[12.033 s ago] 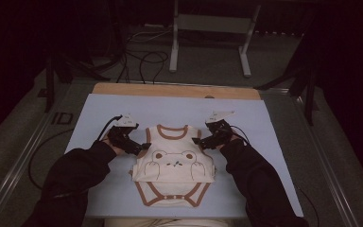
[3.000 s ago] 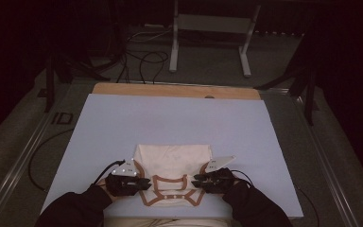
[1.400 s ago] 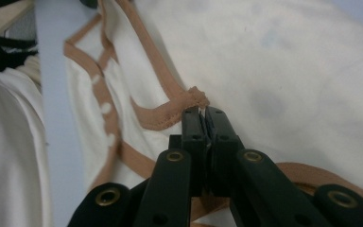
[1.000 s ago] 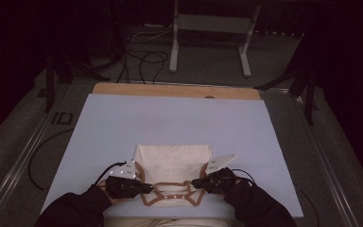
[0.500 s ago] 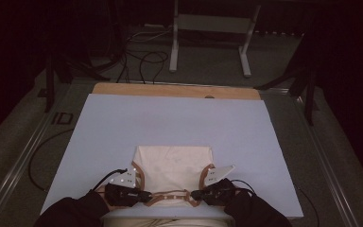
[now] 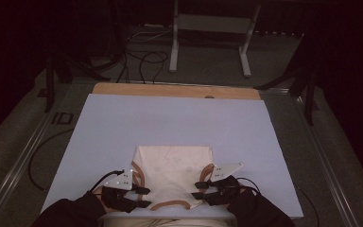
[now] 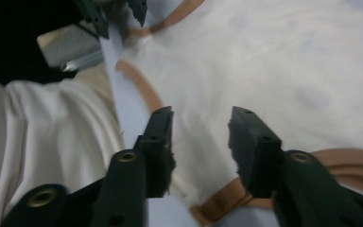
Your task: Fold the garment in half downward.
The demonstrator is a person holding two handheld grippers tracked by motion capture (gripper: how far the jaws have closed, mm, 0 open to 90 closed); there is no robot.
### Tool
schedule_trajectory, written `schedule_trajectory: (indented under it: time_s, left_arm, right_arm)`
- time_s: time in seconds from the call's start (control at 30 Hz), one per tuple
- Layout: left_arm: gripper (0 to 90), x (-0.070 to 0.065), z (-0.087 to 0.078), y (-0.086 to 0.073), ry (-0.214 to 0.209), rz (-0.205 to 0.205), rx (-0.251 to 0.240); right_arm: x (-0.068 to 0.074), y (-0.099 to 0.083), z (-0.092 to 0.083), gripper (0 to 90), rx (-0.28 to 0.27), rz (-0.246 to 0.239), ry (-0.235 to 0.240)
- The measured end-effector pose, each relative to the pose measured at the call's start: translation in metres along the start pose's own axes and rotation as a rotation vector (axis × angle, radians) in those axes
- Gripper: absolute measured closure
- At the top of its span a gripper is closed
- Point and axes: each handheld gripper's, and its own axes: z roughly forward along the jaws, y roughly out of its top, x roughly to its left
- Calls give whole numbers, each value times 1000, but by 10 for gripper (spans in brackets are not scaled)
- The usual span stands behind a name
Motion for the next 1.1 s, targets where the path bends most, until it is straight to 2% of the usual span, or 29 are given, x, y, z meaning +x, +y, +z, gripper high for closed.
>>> schedule_trajectory:
  time_s: [0.03, 0.07, 0.2, 0.3, 0.37, 0.43, 0.47, 0.53, 0.63, 0.73, 0.83, 0.97, 1.1]
  left_arm:
    - [555, 3, -3, 3, 41, -14, -36]
    - [487, 5, -4, 4, 55, -20, -48]
    - [369, 8, -7, 8, 98, -33, -75]
    - [244, 10, -7, 10, 130, -40, -81]
    - [179, 12, -7, 12, 147, -46, -86]
    - [160, 13, -7, 13, 149, -46, -89]
    - [130, 15, -8, 14, 161, -35, -94]
    - [64, 17, -9, 16, 149, -26, -101]
    - [32, 19, -10, 18, 160, -28, -101]
    - [27, 25, -14, 21, 160, -35, -117]
    - [24, 28, -16, 24, 172, -33, -118]
    - [25, 36, -19, 28, 183, -40, -118]
    - [23, 46, -21, 31, 195, -45, -117]
  right_arm:
    - [-1, 1, -1, 490, -10, 8, -5]
    - [-5, 3, -3, 388, -30, 14, -34]
    - [-9, 6, -6, 192, -71, 3, -62]
    - [-13, 9, -7, 133, -94, 0, -51]
    - [-15, 11, -7, 135, -90, -4, -57]
    - [-16, 12, -7, 134, -94, -3, -55]
    - [-18, 14, -6, 124, -97, -10, -60]
    - [-20, 16, -6, 107, -97, -17, -64]
    - [-23, 17, -5, 95, -88, -20, -76]
    - [-30, 19, -5, 95, -93, -17, -90]
    - [-34, 20, -6, 95, -96, -12, -99]
    - [-46, 22, -8, 97, -114, 5, -122]
    - [-56, 25, -10, 111, -117, -2, -149]
